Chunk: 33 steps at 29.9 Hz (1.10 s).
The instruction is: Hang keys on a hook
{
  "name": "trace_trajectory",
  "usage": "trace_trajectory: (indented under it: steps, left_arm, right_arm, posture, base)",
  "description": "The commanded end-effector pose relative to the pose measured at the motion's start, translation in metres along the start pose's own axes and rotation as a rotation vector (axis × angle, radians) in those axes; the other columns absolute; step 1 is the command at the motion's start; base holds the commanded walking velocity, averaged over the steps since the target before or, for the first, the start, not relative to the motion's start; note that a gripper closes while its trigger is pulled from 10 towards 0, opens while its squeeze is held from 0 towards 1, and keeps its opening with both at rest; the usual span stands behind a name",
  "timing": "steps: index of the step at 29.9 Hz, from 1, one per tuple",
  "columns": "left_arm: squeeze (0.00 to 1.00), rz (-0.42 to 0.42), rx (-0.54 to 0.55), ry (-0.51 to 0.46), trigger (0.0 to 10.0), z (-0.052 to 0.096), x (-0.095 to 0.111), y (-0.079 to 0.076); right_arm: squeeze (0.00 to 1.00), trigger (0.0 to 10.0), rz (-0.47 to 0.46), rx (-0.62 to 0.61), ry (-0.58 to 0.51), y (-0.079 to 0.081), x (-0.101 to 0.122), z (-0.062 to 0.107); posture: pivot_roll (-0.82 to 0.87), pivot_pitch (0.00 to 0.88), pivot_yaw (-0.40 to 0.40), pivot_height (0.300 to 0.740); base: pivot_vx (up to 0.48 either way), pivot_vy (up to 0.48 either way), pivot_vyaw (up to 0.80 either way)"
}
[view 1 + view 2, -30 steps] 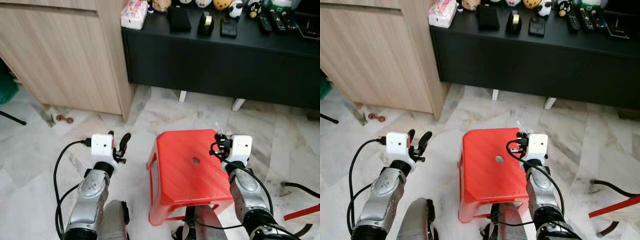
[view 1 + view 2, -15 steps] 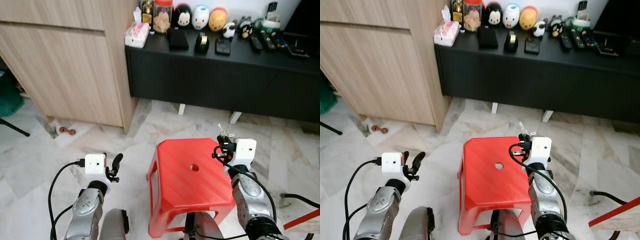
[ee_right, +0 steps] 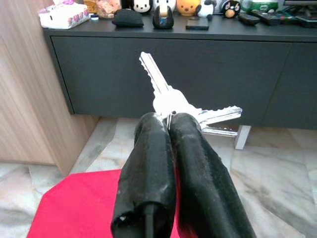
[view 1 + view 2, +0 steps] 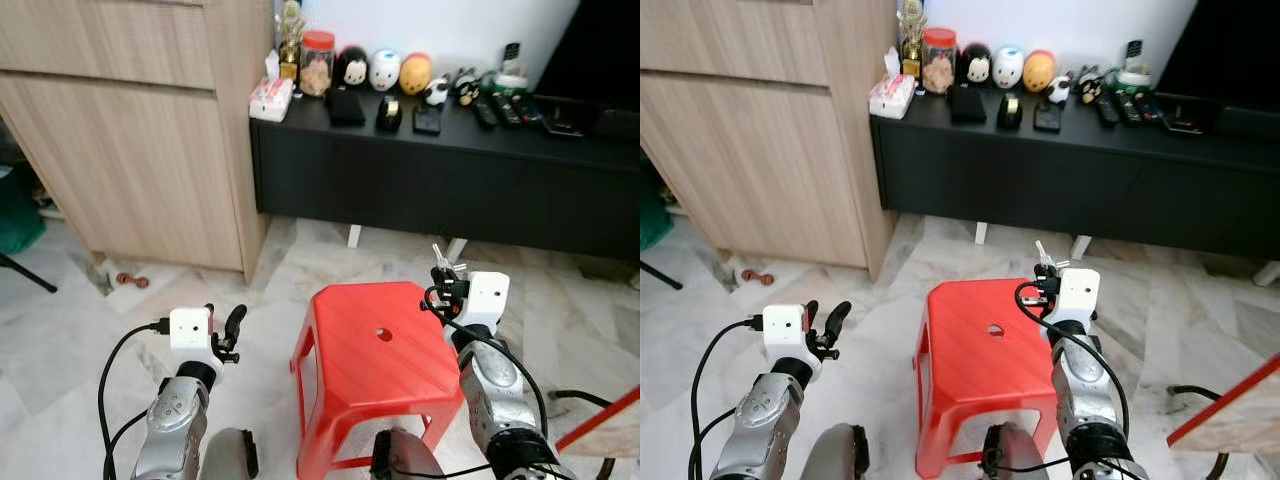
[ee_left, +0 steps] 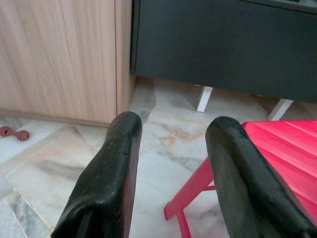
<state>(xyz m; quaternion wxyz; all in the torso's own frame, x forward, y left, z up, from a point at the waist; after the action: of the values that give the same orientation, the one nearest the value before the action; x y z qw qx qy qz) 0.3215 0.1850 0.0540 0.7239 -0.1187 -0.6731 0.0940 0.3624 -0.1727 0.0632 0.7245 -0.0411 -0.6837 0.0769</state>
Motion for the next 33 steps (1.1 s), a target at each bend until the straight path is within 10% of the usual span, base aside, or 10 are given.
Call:
trace_trajectory:
  steps: [1, 33]
  left_arm:
    - [0.00, 0.010, -0.015, 0.001, 10.0, 0.000, -0.002, -0.004]
    - [0.00, -0.054, -0.054, -0.064, 10.0, -0.009, 0.021, -0.010]
  right_arm:
    - [0.00, 10.0, -0.008, -0.013, 0.007, -0.004, 0.000, 0.000]
    - [0.00, 10.0, 0.035, 0.033, 0.074, -0.001, 0.000, -0.007]
  posture:
    - [0.15, 0.010, -0.079, 0.610]
    - [0.16, 0.047, -0.086, 0.654]
  base:
    - [-0.255, 0.000, 0.00]
    - [-0.038, 0.000, 0.00]
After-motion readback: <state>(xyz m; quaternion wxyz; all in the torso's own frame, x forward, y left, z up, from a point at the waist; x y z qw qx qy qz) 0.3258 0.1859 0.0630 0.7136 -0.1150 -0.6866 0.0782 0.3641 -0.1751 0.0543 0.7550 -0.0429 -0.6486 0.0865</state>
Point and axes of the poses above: a point about 5 cm out from each wrist's last joint towards the gripper, its own z axis pointing back from the gripper into the wrist, its own x axis along the axis of the wrist's last joint, y = z × x, the point moved 4 cm from there along -z, pointing out of the wrist towards the gripper, and after that the axes turned 15 degrees about z, right-handed, at the moved point
